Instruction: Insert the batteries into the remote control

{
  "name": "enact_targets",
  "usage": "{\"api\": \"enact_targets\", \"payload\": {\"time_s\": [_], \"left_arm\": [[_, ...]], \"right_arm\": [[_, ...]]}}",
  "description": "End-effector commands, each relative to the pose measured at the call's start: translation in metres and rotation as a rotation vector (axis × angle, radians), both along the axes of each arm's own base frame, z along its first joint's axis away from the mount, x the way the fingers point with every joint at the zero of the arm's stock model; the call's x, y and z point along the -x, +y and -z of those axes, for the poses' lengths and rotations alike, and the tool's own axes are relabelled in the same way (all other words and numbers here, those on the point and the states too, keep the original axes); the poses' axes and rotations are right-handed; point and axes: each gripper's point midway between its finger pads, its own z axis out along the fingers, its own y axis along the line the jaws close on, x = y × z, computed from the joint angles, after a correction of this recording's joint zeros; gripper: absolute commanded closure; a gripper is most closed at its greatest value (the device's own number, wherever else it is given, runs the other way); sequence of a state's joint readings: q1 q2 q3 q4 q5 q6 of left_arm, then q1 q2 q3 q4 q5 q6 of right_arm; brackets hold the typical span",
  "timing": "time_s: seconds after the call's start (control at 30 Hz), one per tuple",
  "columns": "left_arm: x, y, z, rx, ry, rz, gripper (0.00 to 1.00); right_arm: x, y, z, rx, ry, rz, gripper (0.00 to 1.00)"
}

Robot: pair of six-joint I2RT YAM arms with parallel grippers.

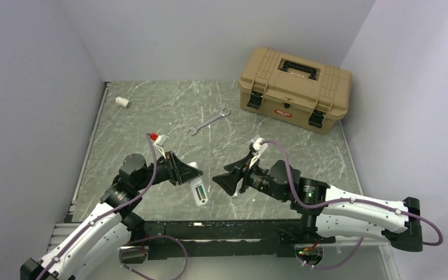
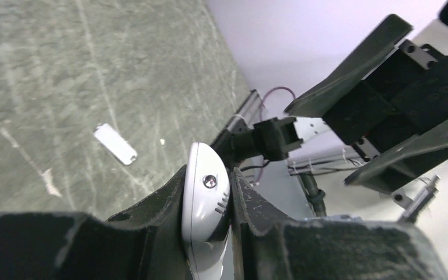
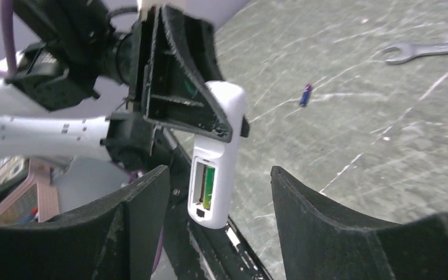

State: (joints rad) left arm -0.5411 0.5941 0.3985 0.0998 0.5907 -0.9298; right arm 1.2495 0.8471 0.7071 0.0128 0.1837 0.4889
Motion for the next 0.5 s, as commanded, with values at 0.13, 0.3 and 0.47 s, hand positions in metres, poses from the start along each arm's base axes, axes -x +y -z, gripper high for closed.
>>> {"api": "enact_targets", "payload": {"time_s": [0.13, 0.3, 0.47], "left_arm": [[-0.032, 0.054, -0.055, -0.115, -0.151, -0.342, 1.0], [-0.023, 0.086, -0.101, -0.124, -0.24, -0.481, 1.0], [-0.008, 0.102, -0.123, -0.092, -0.264, -0.532, 1.0]], "right_arm": [[-0.046, -0.029, 0.055, 0.116, 0.086, 0.233, 0.37], [-0.081, -0.016, 0.09, 0.134, 0.238, 0.223, 0.37], [-0.106, 0.037, 0.117, 0.234, 0.283, 0.109, 0.36]]}}
